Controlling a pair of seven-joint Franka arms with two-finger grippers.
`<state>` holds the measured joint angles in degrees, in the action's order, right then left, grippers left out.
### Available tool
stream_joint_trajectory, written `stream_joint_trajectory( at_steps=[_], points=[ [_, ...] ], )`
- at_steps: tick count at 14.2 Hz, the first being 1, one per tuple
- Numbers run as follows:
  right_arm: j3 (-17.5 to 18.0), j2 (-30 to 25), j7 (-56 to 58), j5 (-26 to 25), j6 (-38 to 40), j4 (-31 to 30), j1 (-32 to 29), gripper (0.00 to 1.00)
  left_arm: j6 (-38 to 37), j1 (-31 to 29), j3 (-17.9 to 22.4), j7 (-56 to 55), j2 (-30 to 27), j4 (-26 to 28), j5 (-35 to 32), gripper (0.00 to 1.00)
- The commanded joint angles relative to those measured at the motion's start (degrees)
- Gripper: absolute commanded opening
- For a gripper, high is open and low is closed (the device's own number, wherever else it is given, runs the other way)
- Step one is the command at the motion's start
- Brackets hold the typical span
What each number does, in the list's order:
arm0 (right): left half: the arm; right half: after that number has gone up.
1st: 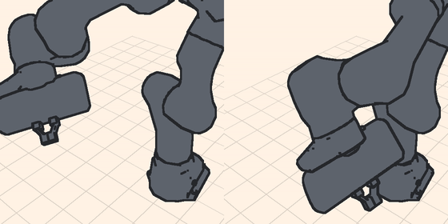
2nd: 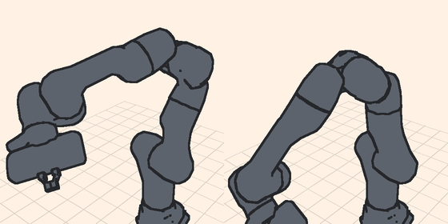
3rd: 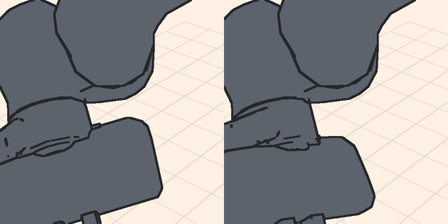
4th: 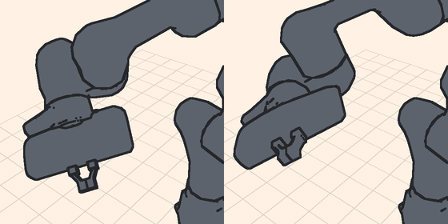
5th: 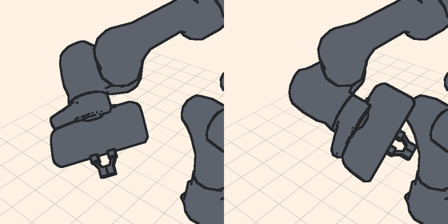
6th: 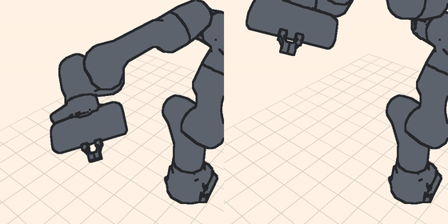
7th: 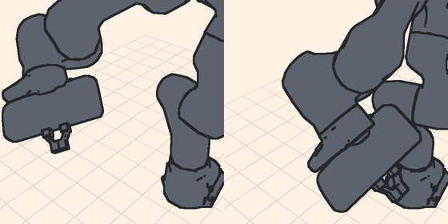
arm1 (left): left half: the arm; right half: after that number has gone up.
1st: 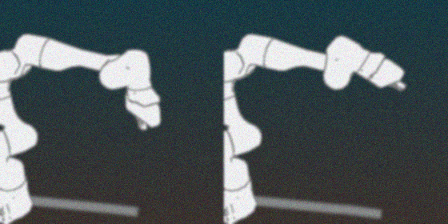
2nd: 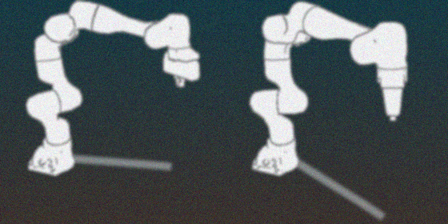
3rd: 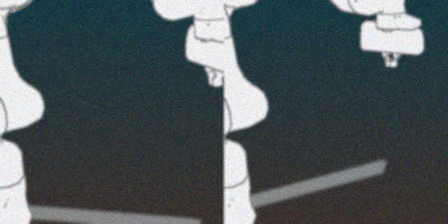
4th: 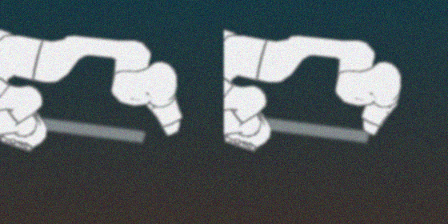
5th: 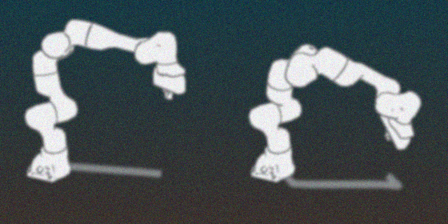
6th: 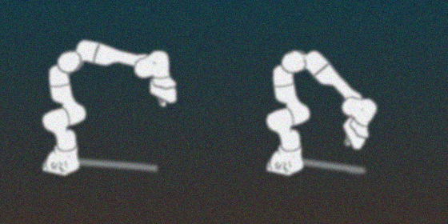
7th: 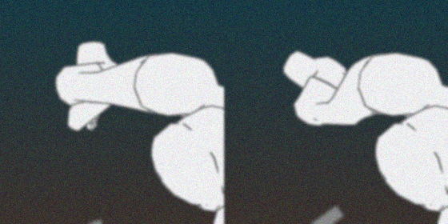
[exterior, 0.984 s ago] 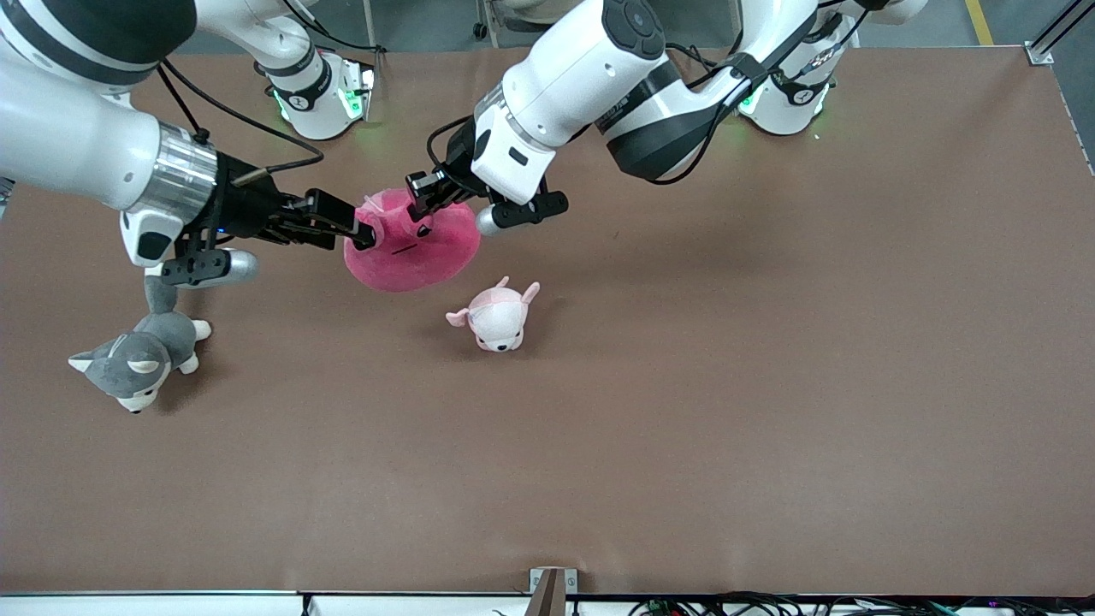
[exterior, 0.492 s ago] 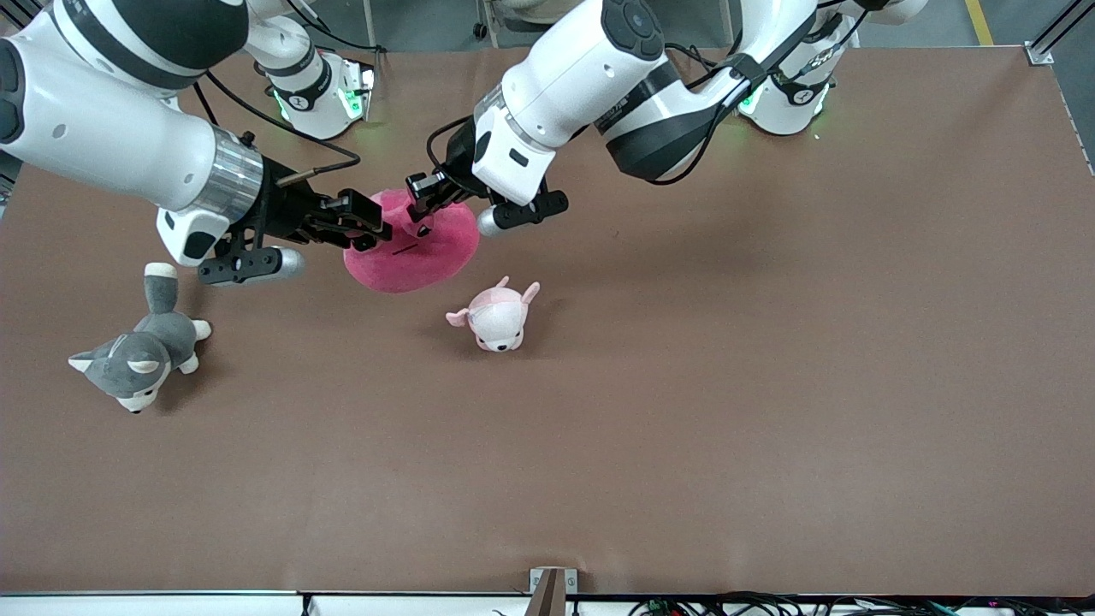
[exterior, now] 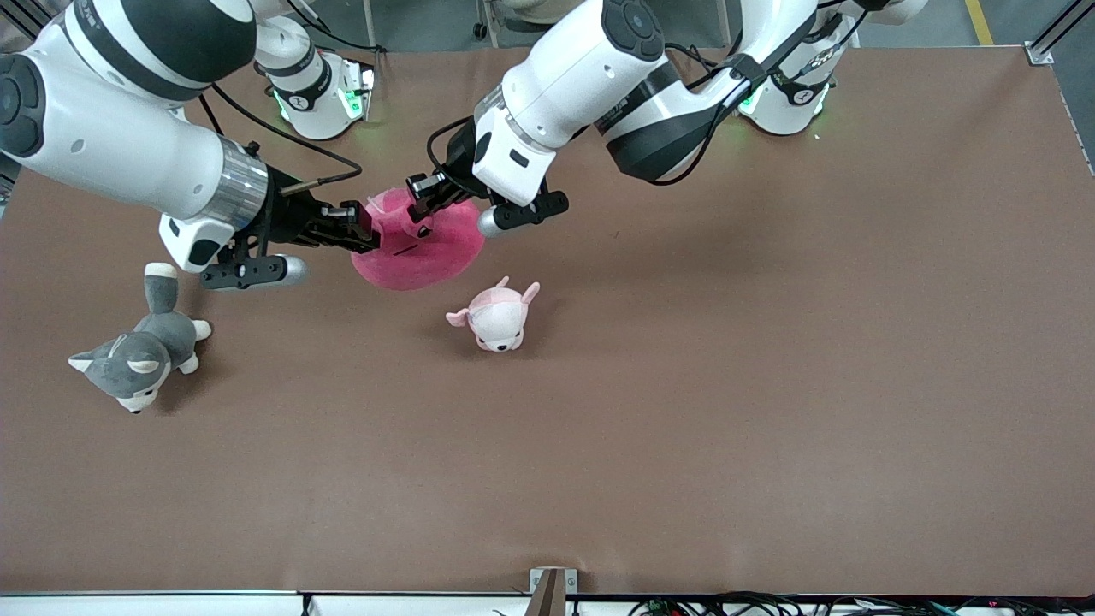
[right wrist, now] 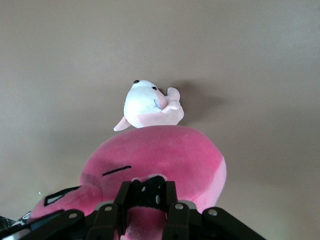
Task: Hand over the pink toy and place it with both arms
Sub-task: 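Close the right gripper on the pink plush held by the left gripper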
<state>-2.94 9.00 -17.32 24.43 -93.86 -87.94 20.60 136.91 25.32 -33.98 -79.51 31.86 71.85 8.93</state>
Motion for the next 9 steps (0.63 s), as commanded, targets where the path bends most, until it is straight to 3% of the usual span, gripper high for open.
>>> stream_joint_trajectory(
  at_steps=[1,5,8,9],
  points=[
    [-0.22,-0.38,-0.79,-0.70,1.13,-0.39,0.41,0.05,-0.07,0.43,0.15,-1.43,0.57,-1.36,0.83,0.11],
    [-0.22,-0.47,-0.79,-0.70,2.10,-0.22,0.41,0.03,-0.15,0.52,0.23,-1.43,0.57,-1.09,0.57,0.11],
    [-0.22,-0.56,-0.79,-0.70,2.89,0.05,0.32,0.02,-0.59,-0.18,0.23,-1.52,0.05,-0.66,0.57,0.24],
    [-0.31,-0.56,-0.70,-0.70,3.76,0.14,0.23,0.02,-0.68,-0.36,0.23,-1.52,-0.04,-0.31,0.39,0.34]
  ],
)
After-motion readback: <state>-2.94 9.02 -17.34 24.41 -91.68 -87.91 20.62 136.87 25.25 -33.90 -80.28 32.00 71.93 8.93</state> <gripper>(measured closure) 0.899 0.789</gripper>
